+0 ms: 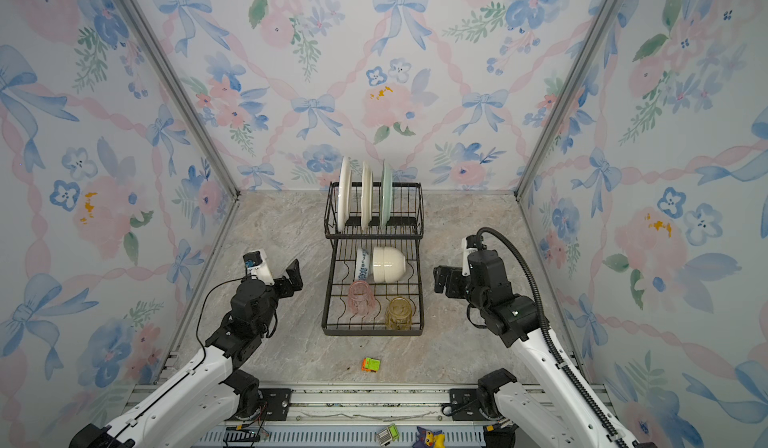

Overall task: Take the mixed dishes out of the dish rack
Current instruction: 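Reach the right gripper to the amber glass while the left arm advances toward the rack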

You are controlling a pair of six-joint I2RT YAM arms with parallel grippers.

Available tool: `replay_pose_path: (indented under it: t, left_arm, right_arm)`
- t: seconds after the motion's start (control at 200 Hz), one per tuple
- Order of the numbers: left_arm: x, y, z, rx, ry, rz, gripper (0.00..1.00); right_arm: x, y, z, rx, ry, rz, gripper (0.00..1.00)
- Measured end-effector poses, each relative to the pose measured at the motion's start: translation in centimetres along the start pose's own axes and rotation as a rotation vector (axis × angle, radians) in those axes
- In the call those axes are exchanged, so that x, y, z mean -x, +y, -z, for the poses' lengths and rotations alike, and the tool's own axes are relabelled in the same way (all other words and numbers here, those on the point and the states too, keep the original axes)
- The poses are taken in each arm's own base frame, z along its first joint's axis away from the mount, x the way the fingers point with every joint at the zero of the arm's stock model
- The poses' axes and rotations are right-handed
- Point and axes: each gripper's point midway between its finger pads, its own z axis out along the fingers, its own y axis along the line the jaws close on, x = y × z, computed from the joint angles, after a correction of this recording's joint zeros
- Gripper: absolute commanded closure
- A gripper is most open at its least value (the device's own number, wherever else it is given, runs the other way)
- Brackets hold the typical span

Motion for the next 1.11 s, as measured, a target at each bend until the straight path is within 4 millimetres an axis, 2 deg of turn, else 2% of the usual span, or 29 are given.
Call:
replay_pose_path:
  t: [0.09,0.27,0.38,0.735,0.89,1.105]
  left_arm:
    - [-0.4,-0.9,0.1,-0.036,0.053,0.001,0.02]
    - [0.3,-2.9,0.8,-0.125,0.089,0.023,0.02]
    - [0.2,-3.7,1.1,-0.168,0.113,0.032,0.02]
    - [-0.8,-4.6,1.4,-0.222,0.164,0.047,0.02]
    - [-0.8,-4.7,1.4,-0.229,0.167,0.051,0.02]
    - [-0.8,-4.9,1.5,-0.240,0.171,0.056,0.02]
  right_arm:
    - [-1.4,2.3,-0.2,0.060,0.087,0.039,0.03]
    - [-3.2,7.1,-0.8,0.141,0.217,0.130,0.03]
    - [-4.5,8.8,-1.5,0.158,0.273,0.163,0.03]
    - [-7.8,9.4,-4.1,0.105,0.414,0.156,0.03]
    - [-8.9,10.7,-4.9,0.103,0.455,0.170,0.00]
    - [-10.3,11.0,-6.0,0.069,0.499,0.164,0.07]
